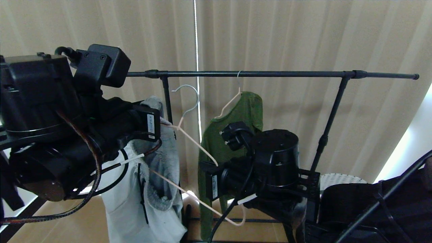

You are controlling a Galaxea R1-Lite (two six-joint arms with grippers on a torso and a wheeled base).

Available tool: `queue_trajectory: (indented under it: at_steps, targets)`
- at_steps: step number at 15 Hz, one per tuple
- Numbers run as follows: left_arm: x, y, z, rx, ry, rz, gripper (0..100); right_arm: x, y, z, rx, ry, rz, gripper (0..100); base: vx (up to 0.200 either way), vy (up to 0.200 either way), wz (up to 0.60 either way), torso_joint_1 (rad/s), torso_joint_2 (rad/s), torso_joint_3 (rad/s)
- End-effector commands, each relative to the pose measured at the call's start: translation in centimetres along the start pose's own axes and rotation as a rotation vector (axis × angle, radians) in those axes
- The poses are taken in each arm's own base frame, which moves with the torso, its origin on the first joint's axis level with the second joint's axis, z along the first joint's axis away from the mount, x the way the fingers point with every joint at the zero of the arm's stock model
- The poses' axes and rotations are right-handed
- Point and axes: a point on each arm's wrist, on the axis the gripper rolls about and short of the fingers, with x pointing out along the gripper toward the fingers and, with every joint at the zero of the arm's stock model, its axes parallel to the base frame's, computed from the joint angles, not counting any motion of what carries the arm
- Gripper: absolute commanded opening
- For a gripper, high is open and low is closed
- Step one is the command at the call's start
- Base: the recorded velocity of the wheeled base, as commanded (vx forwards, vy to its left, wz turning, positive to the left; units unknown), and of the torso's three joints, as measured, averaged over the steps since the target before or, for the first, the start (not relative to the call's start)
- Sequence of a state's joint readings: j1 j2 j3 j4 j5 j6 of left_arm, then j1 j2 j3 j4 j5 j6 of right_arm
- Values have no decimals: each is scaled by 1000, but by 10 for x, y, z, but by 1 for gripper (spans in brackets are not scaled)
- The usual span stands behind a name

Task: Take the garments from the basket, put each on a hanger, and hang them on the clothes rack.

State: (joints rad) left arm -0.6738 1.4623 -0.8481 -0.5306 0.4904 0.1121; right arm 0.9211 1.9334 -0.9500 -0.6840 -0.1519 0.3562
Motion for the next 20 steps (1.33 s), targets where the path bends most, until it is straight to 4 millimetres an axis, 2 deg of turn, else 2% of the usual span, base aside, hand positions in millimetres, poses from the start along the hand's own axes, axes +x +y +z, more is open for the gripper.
queue_trajectory:
  at_steps: [1, 5, 10, 14, 19, 20]
  targets:
    - [-7, 0, -1, -6, -10, -80, 0, 1, -5, 1, 3, -1, -13, 0, 0, 0, 0, 0, 0, 0]
    - [-24, 4, -20, 9, 15, -272, 0, 0, -17, 10, 17, -27, -44, 0, 0, 0, 0, 0, 0, 0]
    - [-28, 4, -42, 44, 80, -287, 0, -5, -20, 26, 30, -84, -65, 0, 0, 0, 0, 0, 0, 0]
    - [-28, 3, -49, 55, 105, -292, 0, -17, -23, 42, 39, -134, -67, 0, 0, 0, 0, 0, 0, 0]
    - [-28, 1, -49, 54, 103, -328, 0, -24, -22, 47, 41, -151, -64, 0, 0, 0, 0, 0, 0, 0]
    - [-29, 1, -49, 53, 101, -333, 100, -24, -22, 47, 41, -151, -64, 0, 0, 0, 0, 0, 0, 0]
